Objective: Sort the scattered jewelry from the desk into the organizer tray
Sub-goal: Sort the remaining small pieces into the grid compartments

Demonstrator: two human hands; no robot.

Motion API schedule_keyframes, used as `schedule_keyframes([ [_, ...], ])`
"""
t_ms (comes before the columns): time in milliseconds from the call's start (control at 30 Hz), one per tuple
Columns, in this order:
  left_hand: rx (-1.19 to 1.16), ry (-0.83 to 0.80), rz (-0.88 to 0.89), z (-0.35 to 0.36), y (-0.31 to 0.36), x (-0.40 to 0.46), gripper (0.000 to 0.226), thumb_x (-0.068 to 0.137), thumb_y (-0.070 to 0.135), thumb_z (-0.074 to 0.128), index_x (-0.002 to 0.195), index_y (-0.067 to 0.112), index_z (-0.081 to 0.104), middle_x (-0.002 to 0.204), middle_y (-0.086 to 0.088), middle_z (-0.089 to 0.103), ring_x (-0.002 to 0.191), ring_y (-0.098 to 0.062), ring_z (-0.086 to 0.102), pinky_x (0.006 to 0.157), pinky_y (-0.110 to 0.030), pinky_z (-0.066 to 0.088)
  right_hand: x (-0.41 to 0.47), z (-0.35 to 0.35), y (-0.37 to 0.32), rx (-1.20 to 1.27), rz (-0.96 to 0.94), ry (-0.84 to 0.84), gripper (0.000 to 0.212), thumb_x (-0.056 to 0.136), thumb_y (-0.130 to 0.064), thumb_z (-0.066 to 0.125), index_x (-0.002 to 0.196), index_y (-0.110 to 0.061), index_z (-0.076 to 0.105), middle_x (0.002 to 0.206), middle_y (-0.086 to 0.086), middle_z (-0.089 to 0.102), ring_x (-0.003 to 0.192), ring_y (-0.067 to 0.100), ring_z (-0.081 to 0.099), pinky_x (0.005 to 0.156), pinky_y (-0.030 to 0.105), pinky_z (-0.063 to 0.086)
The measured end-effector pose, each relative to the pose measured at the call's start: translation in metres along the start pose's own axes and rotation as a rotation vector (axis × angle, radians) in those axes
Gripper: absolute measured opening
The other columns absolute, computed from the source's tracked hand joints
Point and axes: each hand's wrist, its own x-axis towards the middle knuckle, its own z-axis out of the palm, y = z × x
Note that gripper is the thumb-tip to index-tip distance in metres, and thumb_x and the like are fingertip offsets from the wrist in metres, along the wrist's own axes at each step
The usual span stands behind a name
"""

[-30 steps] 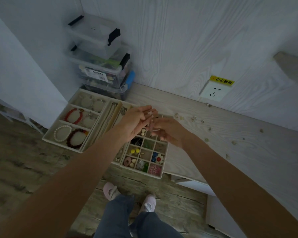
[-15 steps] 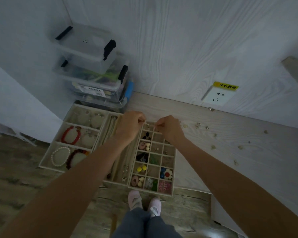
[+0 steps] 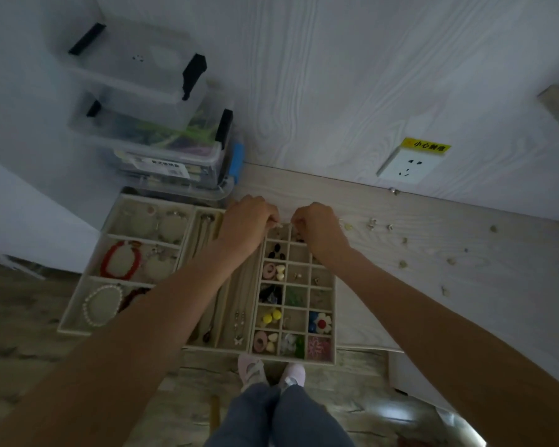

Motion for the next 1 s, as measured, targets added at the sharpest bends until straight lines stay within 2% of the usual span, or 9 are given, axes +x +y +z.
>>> schedule_keyframes([
  [133,0.015,0.009,-0.053,0.004,0.004,0.000,0.010,0.090,0.025,0.060,0.095,0.020,0.067,0.097,-0.001,0.067,0.094,-0.021,0.058,0.085,-0.036,0.043,-0.004,0.004,-0.001,0.002,0.020,0.035,0.016,0.088,-0.008,0.054,0.097,0.000,0.064,0.097,0.019,0.063,0.090,0.033,0.060,0.074,0.038,0.050],
  [267,0.137,-0.003,-0.097,0.008,0.007,0.002,0.019,0.091,0.032,0.056,0.101,0.020,0.065,0.105,-0.002,0.061,0.103,-0.023,0.053,0.086,-0.037,0.036,-0.008,0.006,-0.006,0.019,0.044,0.040,0.015,0.089,-0.013,0.055,0.093,-0.002,0.065,0.095,0.016,0.063,0.088,0.031,0.061,0.073,0.038,0.051],
  [467,0.159,0.004,-0.145,0.010,0.010,0.003,0.019,0.088,0.036,0.059,0.096,0.019,0.060,0.102,-0.001,0.059,0.100,-0.022,0.053,0.082,-0.036,0.032,-0.011,0.009,-0.013,-0.077,0.013,0.049,0.016,0.093,-0.012,0.049,0.102,-0.005,0.060,0.100,0.013,0.057,0.091,0.030,0.058,0.062,0.030,0.038],
  [600,0.134,-0.005,-0.037,0.002,0.010,-0.004,0.020,0.091,0.034,0.053,0.101,0.022,0.066,0.101,0.000,0.058,0.101,-0.020,0.052,0.081,-0.033,0.028,-0.010,0.010,-0.017,-0.095,0.014,0.047,0.016,0.094,-0.013,0.049,0.103,-0.005,0.059,0.103,0.013,0.056,0.094,0.030,0.058,0.063,0.030,0.036],
  [733,0.252,-0.093,0.091,-0.007,0.007,-0.012,0.028,0.094,0.036,0.043,0.111,0.030,0.065,0.100,-0.002,0.053,0.100,-0.021,0.049,0.077,-0.033,0.026,-0.013,0.011,-0.019,-0.099,-0.003,0.070,0.013,0.093,-0.009,0.048,0.099,-0.004,0.059,0.100,0.013,0.055,0.090,0.030,0.058,0.062,0.029,0.035],
  [867,0.330,-0.128,0.109,-0.013,0.010,-0.016,0.030,0.095,0.036,0.039,0.115,0.031,0.061,0.103,-0.003,0.051,0.102,-0.021,0.047,0.080,-0.035,0.029,-0.018,0.011,-0.020,-0.146,-0.074,0.055,0.014,0.092,-0.006,0.047,0.102,-0.004,0.057,0.103,0.014,0.054,0.092,0.029,0.057,0.063,0.029,0.033],
  [1000,0.290,-0.173,0.077,-0.019,0.008,-0.020,0.032,0.094,0.031,0.041,0.122,0.031,0.058,0.107,-0.005,0.051,0.106,-0.022,0.047,0.082,-0.035,0.030,-0.019,0.008,-0.021,-0.163,-0.088,0.060,0.017,0.092,-0.007,0.048,0.103,-0.002,0.058,0.104,0.015,0.054,0.094,0.030,0.057,0.064,0.029,0.034],
])
